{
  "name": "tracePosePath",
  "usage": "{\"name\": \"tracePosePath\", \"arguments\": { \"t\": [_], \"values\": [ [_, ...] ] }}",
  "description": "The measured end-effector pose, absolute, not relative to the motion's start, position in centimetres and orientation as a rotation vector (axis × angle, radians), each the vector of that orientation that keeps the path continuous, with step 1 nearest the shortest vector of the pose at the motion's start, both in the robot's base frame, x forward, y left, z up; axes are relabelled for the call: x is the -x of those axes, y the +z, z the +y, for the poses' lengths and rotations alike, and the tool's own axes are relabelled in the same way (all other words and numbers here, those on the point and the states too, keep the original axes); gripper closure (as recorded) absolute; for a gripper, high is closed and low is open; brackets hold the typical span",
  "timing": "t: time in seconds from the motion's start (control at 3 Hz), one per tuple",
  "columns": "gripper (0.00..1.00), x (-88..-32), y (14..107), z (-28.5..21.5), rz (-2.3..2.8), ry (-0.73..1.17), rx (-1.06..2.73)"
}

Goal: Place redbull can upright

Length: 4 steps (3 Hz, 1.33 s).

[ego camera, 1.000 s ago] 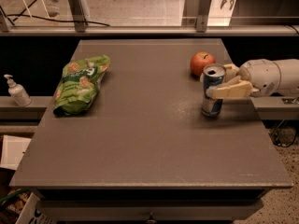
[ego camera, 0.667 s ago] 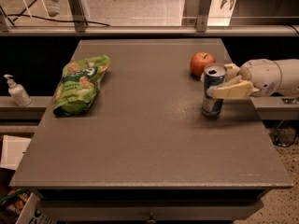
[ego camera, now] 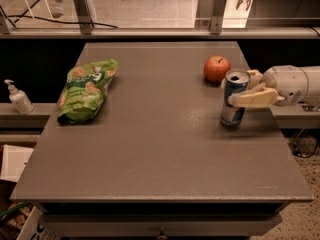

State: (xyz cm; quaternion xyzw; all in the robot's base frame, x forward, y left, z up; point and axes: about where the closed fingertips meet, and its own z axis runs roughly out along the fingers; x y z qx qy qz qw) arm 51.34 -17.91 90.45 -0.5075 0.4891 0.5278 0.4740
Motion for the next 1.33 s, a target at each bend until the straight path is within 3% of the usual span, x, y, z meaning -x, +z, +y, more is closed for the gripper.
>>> {"name": "tracePosePath", "arguments": {
  "t": [0.67, 1.33],
  "values": [
    [1.0, -50.54, 89.56, -19.04, 1.249, 1.312, 1.235],
    [0.58, -51.2, 89.79, -18.47, 1.251, 1.303, 1.222]
  ]
}}
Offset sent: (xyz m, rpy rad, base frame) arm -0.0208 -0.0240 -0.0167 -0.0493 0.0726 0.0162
